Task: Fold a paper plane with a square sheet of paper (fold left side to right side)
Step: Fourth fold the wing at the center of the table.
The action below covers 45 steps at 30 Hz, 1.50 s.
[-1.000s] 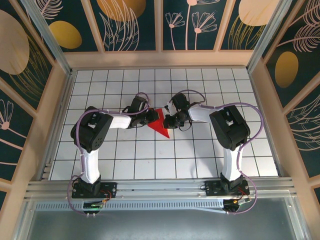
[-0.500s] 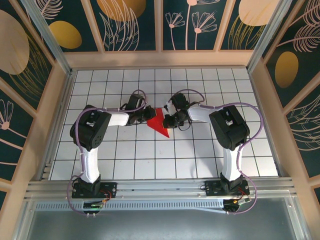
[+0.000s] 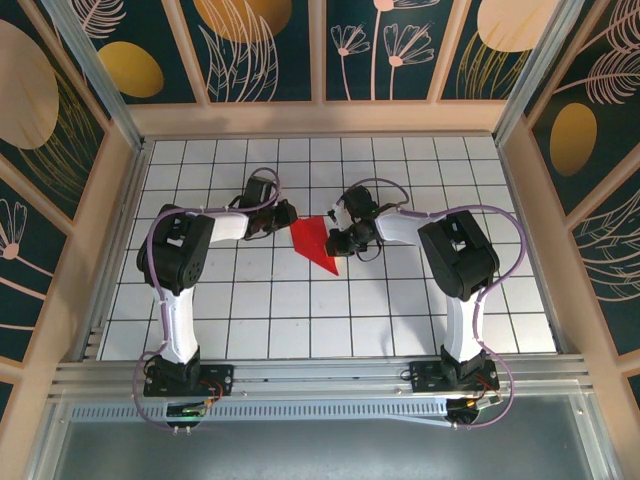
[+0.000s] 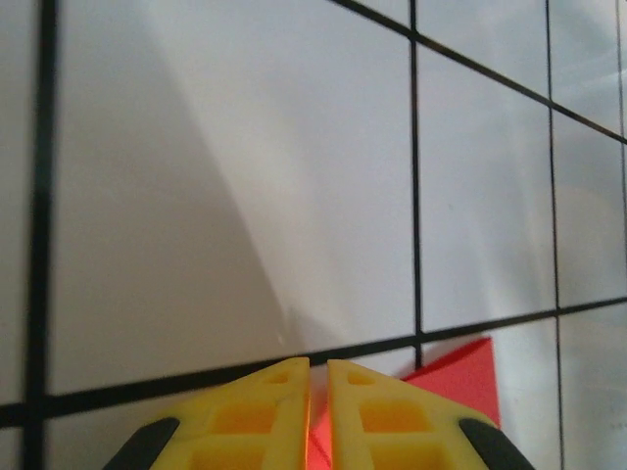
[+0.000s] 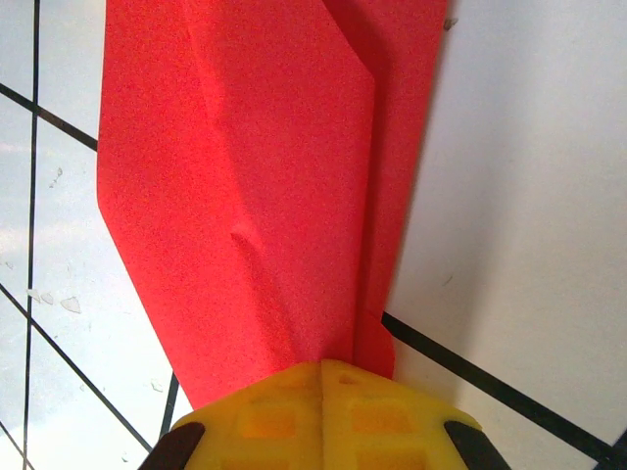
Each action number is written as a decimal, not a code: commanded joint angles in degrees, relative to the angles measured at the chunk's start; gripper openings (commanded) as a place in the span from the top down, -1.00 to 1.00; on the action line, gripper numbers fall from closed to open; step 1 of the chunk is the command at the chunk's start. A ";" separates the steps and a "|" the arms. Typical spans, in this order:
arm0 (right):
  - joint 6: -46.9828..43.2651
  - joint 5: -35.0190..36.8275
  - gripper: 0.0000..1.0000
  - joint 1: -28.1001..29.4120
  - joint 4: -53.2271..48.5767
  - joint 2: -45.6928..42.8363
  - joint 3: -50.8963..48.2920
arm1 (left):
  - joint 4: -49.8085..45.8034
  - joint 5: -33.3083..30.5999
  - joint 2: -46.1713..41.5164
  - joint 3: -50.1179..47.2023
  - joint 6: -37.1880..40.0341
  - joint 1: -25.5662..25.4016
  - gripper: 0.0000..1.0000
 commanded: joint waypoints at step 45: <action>2.88 -1.13 1.00 -0.71 -5.85 -3.41 9.10 | 2.68 3.66 0.89 -4.96 2.47 -6.93 0.81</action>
